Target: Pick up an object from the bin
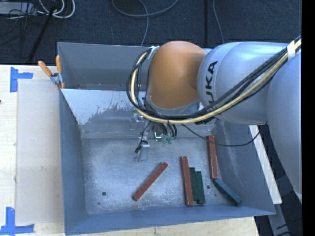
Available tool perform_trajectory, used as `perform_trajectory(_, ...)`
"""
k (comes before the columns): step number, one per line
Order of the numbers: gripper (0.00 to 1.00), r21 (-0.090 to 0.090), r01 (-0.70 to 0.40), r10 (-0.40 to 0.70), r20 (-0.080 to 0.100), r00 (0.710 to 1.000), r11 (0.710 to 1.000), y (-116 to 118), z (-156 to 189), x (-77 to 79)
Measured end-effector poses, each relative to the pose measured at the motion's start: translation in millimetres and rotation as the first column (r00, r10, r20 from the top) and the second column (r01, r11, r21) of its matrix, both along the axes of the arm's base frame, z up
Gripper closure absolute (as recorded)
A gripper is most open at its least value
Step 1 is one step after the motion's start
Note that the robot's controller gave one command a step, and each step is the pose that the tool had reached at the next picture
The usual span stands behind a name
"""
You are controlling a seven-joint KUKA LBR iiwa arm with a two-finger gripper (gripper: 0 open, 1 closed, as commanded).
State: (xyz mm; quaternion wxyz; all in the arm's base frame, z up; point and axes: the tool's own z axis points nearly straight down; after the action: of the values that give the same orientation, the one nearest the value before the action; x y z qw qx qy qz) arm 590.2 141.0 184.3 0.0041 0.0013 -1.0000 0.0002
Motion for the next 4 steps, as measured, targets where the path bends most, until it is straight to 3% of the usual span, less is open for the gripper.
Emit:
perform_trajectory(1,0.00,0.003,-0.453,0.453,0.004,0.892,0.892,-40.4,-115.4,-47.4)
perform_trajectory(2,0.00,0.002,-0.590,0.589,0.007,0.808,0.808,-30.0,-84.4,-78.1)
perform_trajectory(3,0.00,0.001,-0.651,0.651,0.009,0.759,0.759,-37.5,-84.9,-72.6)
perform_trajectory(4,0.00,0.004,-0.679,0.679,0.004,0.734,0.734,-37.9,-116.5,-75.2)
